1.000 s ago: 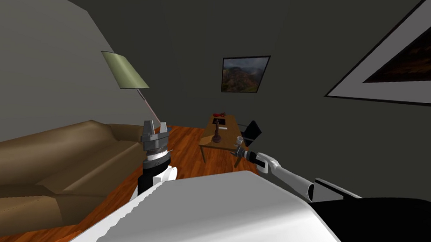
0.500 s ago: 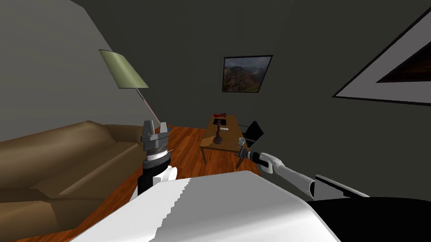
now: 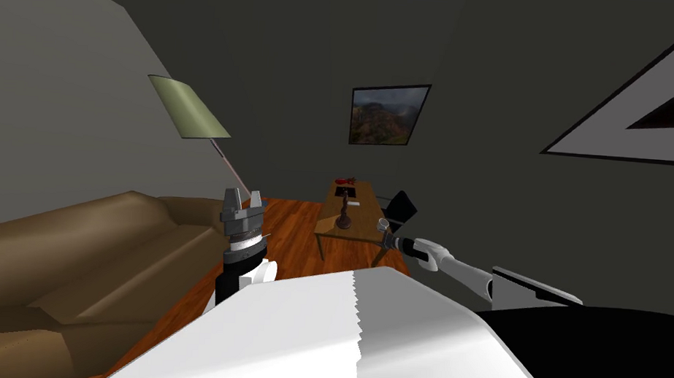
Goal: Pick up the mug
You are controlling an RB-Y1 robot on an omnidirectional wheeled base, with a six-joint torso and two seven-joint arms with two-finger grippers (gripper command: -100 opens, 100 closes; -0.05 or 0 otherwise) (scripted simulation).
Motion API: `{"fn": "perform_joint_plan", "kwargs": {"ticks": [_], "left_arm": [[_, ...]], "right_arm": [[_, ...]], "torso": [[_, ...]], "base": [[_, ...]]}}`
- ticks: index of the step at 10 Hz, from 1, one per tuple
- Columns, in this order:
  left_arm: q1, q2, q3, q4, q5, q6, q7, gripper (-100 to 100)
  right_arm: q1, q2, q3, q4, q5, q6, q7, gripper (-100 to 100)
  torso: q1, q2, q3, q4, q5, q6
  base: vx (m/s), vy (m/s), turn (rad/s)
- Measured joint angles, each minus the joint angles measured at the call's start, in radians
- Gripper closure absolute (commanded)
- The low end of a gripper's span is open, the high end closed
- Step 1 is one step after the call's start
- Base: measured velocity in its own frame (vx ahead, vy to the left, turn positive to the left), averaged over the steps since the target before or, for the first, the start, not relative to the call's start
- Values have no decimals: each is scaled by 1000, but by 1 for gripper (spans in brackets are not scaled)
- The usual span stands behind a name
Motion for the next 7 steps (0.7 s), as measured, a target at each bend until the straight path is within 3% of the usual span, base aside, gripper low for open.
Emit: {"fn": "perform_joint_plan", "kwargs": {"ticks": [4,7], "left_arm": [[0,0,0,0,0,0,0,0],[0,0,0,0,0,0,0,0]], "right_arm": [[-32,-42,49,108,14,-1,43,-100],[-72,-74,87,216,25,-32,68,-100]], "torso": [[1,-2,-1,0,0,0],[1,-2,-1,0,0,0]], "base": [[114,50,-8],[128,58,-14]]}}
